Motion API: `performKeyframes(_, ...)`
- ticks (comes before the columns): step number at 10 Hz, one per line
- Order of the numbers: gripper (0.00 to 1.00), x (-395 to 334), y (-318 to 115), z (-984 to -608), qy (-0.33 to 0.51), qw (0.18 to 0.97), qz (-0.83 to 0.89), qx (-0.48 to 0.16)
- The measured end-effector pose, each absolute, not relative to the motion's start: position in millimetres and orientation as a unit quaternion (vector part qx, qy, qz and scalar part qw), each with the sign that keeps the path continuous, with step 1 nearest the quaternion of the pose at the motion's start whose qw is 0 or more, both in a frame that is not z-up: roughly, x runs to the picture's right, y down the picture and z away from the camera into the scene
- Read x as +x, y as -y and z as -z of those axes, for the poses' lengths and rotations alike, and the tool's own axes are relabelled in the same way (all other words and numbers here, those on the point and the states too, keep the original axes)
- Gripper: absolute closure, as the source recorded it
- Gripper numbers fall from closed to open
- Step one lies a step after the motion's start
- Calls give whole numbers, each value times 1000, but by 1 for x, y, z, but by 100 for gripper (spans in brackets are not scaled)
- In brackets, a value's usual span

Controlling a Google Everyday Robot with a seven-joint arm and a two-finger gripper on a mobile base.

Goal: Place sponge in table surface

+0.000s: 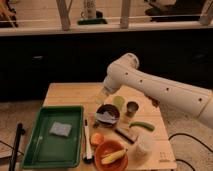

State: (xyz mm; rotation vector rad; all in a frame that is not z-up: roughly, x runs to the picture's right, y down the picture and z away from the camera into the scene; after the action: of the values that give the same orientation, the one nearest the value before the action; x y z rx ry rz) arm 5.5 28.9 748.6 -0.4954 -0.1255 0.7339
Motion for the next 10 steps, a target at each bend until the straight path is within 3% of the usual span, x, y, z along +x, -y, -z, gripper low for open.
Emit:
performKeyframes(3, 20, -32, -62, -739, 81, 918, -281, -270)
performKeyframes(10, 20, -87, -82, -730, 101, 932, -196, -287)
